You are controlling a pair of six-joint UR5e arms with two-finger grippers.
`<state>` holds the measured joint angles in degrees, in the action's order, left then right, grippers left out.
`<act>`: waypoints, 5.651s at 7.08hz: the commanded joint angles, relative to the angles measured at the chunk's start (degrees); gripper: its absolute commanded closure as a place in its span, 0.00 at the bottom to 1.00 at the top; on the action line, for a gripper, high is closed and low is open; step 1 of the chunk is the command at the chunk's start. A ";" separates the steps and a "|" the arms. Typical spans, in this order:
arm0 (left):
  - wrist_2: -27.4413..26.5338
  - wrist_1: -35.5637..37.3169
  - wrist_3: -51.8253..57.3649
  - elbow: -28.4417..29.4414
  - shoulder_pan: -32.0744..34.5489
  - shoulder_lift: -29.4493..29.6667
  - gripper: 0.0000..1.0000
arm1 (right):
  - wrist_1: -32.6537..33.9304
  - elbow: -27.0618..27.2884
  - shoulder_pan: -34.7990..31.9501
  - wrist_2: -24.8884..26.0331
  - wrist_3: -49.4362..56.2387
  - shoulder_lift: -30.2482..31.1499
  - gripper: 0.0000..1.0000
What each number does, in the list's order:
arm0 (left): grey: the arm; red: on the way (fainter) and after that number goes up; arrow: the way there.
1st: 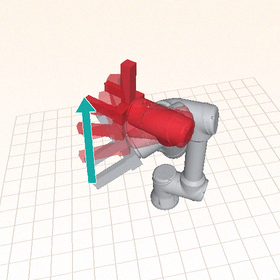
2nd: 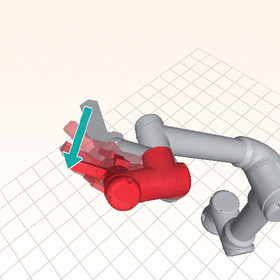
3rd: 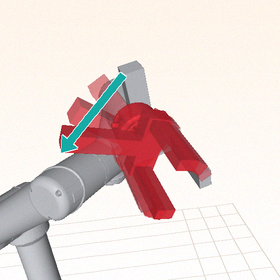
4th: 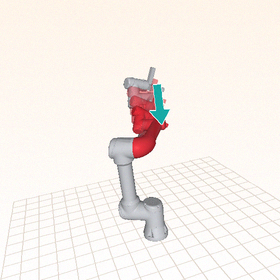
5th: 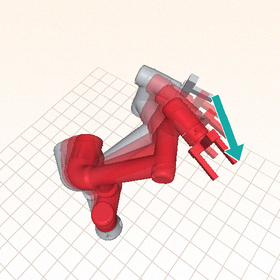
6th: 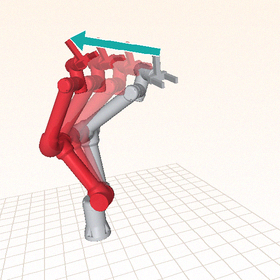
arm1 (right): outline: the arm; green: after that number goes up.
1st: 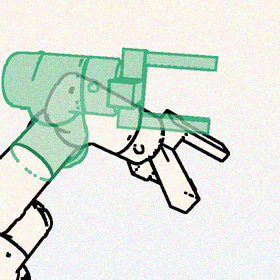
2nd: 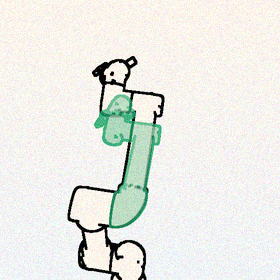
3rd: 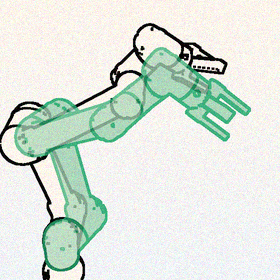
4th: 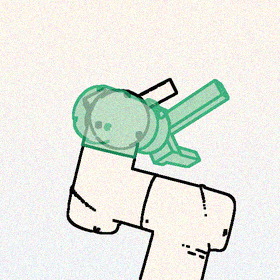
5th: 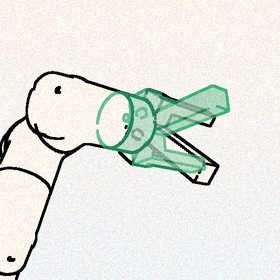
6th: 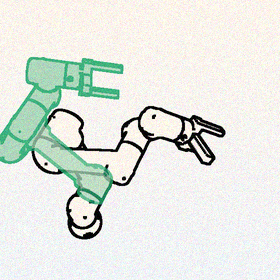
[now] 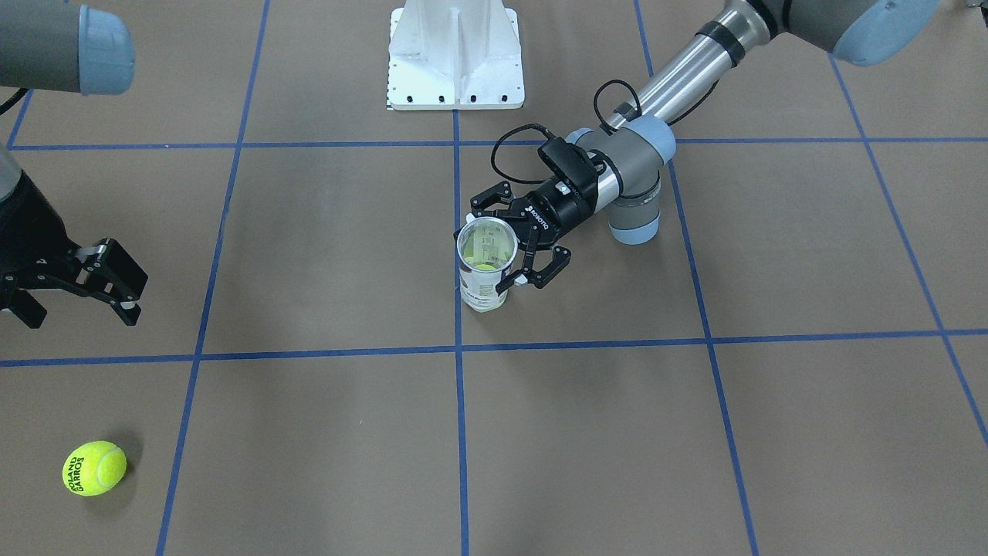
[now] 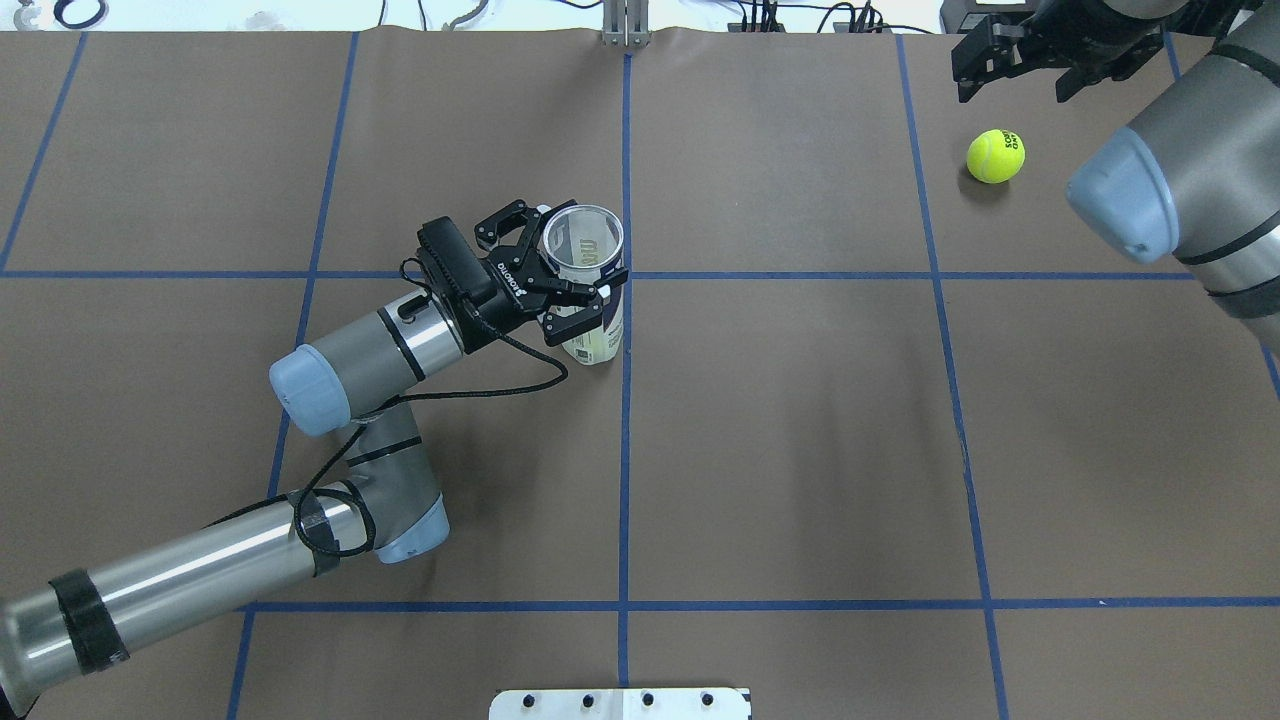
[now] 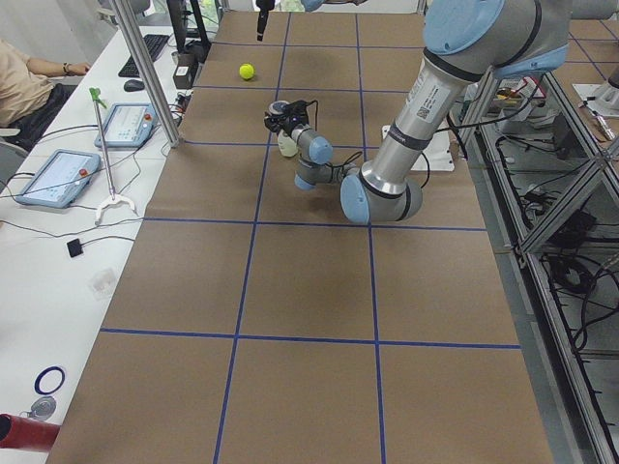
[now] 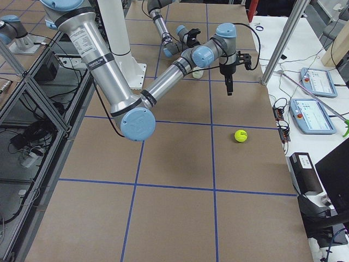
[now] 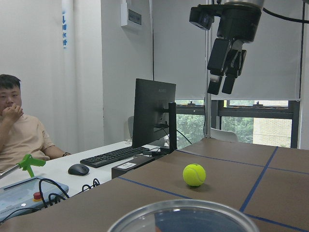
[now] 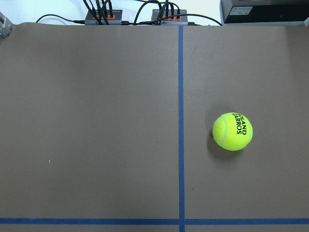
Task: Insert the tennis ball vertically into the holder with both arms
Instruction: 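Move the right gripper away toward the Roland Garros ball, then grasp the Roland Garros ball with the right gripper, then carry the second ball with the right gripper over the can's opening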
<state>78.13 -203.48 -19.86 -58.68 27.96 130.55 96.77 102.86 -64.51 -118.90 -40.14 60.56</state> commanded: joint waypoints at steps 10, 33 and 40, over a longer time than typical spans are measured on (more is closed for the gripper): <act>6.60 0.19 0.00 -3.20 0.25 -2.58 0.01 | -37.21 -33.83 -3.10 -3.36 3.70 0.26 0.01; 6.51 0.37 0.00 -3.02 -0.10 -2.06 0.01 | -35.23 -8.42 17.73 10.18 -19.54 -6.49 1.00; 6.51 0.72 0.00 -2.76 -0.19 -1.88 0.01 | 6.94 1.56 33.11 23.61 -19.45 -23.55 1.00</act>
<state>84.64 -202.70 -19.86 -61.47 27.77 128.67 101.02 104.71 -33.55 -97.44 -59.59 38.65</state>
